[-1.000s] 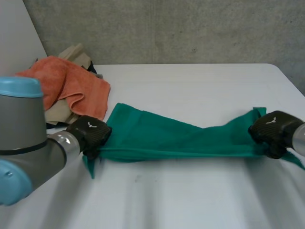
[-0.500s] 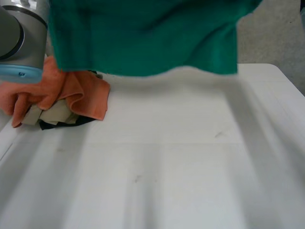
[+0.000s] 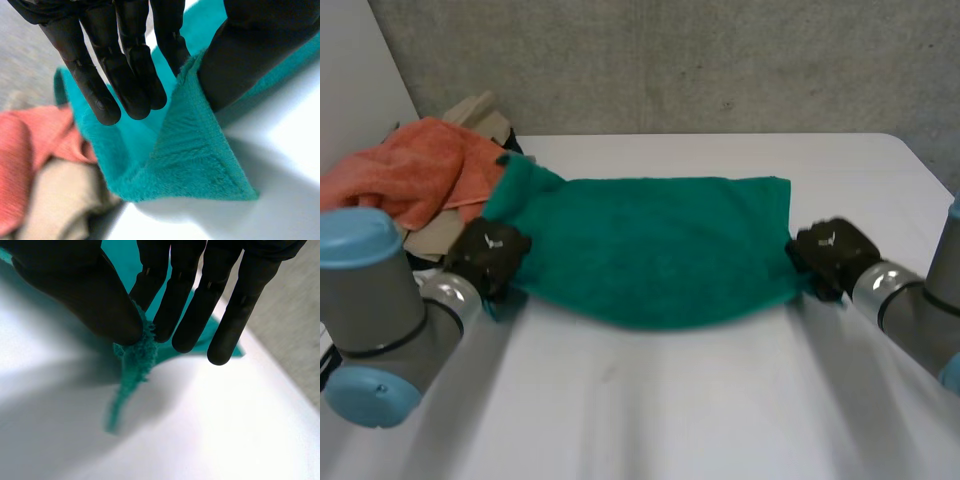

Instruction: Fold the laundry.

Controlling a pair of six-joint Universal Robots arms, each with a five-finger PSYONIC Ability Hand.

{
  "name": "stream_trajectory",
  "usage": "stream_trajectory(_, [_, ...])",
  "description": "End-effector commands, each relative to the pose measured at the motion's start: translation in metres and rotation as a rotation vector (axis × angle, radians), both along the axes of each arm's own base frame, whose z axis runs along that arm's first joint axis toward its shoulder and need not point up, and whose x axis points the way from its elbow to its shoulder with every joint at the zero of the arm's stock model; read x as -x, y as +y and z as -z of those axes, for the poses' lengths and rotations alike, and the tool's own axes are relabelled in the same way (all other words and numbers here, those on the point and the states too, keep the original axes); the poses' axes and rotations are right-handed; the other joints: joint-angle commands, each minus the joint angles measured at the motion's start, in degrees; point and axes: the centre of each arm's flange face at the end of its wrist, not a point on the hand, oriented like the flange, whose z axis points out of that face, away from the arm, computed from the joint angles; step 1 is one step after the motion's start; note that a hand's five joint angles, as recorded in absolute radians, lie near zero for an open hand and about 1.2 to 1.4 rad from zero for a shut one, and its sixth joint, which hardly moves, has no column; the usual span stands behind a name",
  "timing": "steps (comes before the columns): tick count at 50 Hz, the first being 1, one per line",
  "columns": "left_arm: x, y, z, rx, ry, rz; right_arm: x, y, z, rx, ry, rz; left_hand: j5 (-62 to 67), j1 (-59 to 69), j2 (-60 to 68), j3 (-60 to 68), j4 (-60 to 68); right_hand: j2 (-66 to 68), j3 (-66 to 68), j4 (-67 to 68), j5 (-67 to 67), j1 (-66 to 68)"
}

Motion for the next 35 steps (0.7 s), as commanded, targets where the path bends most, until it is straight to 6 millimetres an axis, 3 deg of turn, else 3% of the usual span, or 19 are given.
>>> stream_trajectory(1, [-0.007, -0.018, 0.021, -0.017, -0.039, -0.012, 0.013, -0.002, 0.008, -0.015, 0.005, 0.031, 12.62, 14.27, 11.47, 11.84, 11.18, 13.07, 12.38, 11.64, 11.14, 15.98])
stream_trajectory(5, [-0.014, -0.028, 0.021, -0.008, -0.036, -0.043, 0.021, -0.010, 0.001, 0.001, -0.012, 0.062, 7.96, 9.61, 6.80, 7.17, 6.51, 13.07, 12.38, 11.64, 11.14, 15.98])
stream_trajectory(6, [-0.016, -0.029, 0.020, -0.006, -0.029, -0.050, 0.024, -0.012, -0.002, 0.005, -0.021, 0.075, -1.89, -0.24, -3.05, -2.68, -3.34, 13.07, 12.38, 11.64, 11.14, 15.98])
stream_trajectory(12, [-0.021, -0.026, 0.020, -0.010, -0.001, -0.065, 0.029, -0.015, -0.003, -0.002, -0.031, 0.092, -12.57, -10.92, -13.72, -13.35, -14.01, 13.07, 12.38, 11.64, 11.14, 15.98])
stream_trajectory(22, [-0.035, -0.026, 0.028, -0.014, -0.077, -0.092, 0.029, -0.016, -0.004, 0.000, -0.030, 0.096, -11.42, -9.77, -12.57, -12.21, -12.87, 13.07, 12.38, 11.64, 11.14, 15.98])
stream_trajectory(26, [-0.039, -0.023, 0.028, -0.027, -0.108, -0.089, 0.028, -0.014, -0.004, -0.004, -0.024, 0.092, 0.64, 2.29, -0.52, -0.15, -0.81, 13.07, 12.38, 11.64, 11.14, 15.98])
stream_trajectory(27, [-0.040, -0.021, 0.024, -0.031, -0.123, -0.082, 0.028, -0.014, -0.005, -0.006, -0.020, 0.092, 12.50, 14.15, 11.35, 11.72, 11.06, 13.07, 12.38, 11.64, 11.14, 15.98])
stream_trajectory(32, [-0.042, -0.006, -0.005, -0.035, -0.136, -0.062, 0.030, -0.010, -0.028, 0.014, 0.004, 0.091, 12.62, 14.27, 11.47, 11.84, 11.18, 13.07, 12.38, 11.64, 11.14, 15.98])
stream_trajectory(35, [-0.043, 0.006, -0.059, 0.067, -0.087, -0.061, 0.034, -0.002, -0.065, 0.069, 0.052, 0.097, 12.62, 14.27, 11.47, 11.84, 11.18, 13.07, 12.38, 11.64, 11.14, 15.98])
